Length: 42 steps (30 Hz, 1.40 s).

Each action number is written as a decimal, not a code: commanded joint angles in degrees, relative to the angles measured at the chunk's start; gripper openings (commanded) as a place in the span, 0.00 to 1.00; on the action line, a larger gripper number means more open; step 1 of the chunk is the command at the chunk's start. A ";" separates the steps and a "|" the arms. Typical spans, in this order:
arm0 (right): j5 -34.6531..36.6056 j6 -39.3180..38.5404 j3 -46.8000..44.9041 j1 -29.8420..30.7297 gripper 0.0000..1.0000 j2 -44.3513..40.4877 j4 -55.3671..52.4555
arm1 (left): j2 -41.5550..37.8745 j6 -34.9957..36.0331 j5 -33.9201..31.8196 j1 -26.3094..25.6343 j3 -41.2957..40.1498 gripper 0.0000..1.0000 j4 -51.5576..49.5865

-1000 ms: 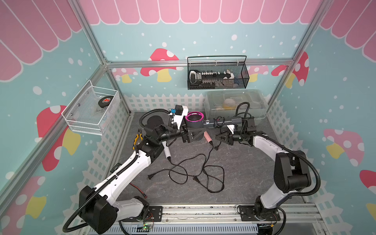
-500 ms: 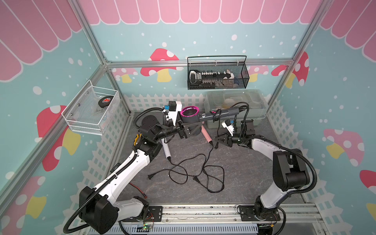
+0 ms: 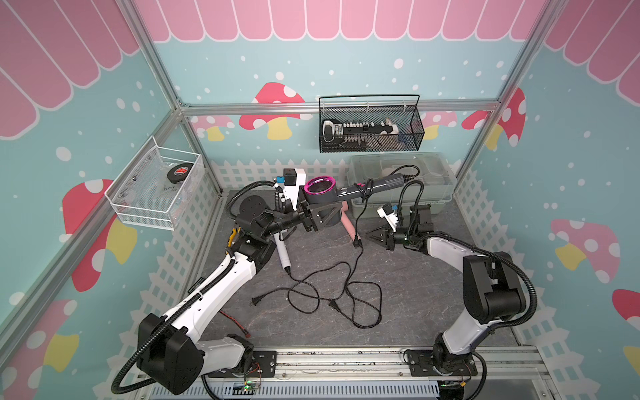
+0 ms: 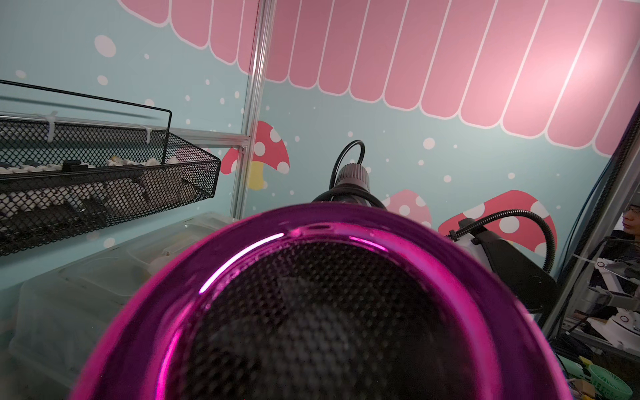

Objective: Wrap the cord around the hair dryer
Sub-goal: Wrap the power cord around the hair dryer.

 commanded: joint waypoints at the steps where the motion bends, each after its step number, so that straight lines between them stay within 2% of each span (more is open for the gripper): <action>1: -0.44 2.44 -1.85 0.73 0.27 -1.75 6.23 | -0.89 -0.85 -0.68 0.28 1.86 0.00 4.43; 8: 4.02 2.29 -0.87 2.69 0.41 -3.41 8.09 | -0.55 -1.86 -0.19 0.32 2.20 0.00 5.06; 12: 4.97 1.62 0.21 4.49 0.41 -2.32 8.02 | -0.52 -2.51 -0.24 0.28 2.34 0.00 5.70; 16: 5.78 0.83 0.56 6.32 0.36 -0.45 7.23 | -0.68 -2.61 -0.45 0.26 2.35 0.00 5.79; 21: 7.29 2.47 -0.43 7.07 0.10 0.33 9.43 | -1.11 -2.22 -0.77 0.33 2.38 0.00 5.29; 26: 9.34 4.95 -3.19 7.75 0.00 -0.89 12.28 | -1.75 -1.34 -5.38 0.70 1.67 0.00 3.68; 31: 13.12 6.94 -8.07 9.96 0.00 -4.11 14.54 | -1.97 -0.85 -12.98 0.66 0.88 0.00 2.92; 33: 14.29 6.85 -9.64 11.36 0.00 -6.14 14.11 | -1.84 -0.39 -15.88 2.12 0.96 0.00 1.83; 38: 18.73 0.45 -9.07 16.86 0.00 -11.85 1.01 | -0.86 2.16 -20.98 2.98 2.16 0.00 -2.47; 42: 22.25 -4.60 -6.86 20.90 0.00 -17.30 -11.56 | 0.26 7.06 -24.66 3.14 4.47 0.00 -9.41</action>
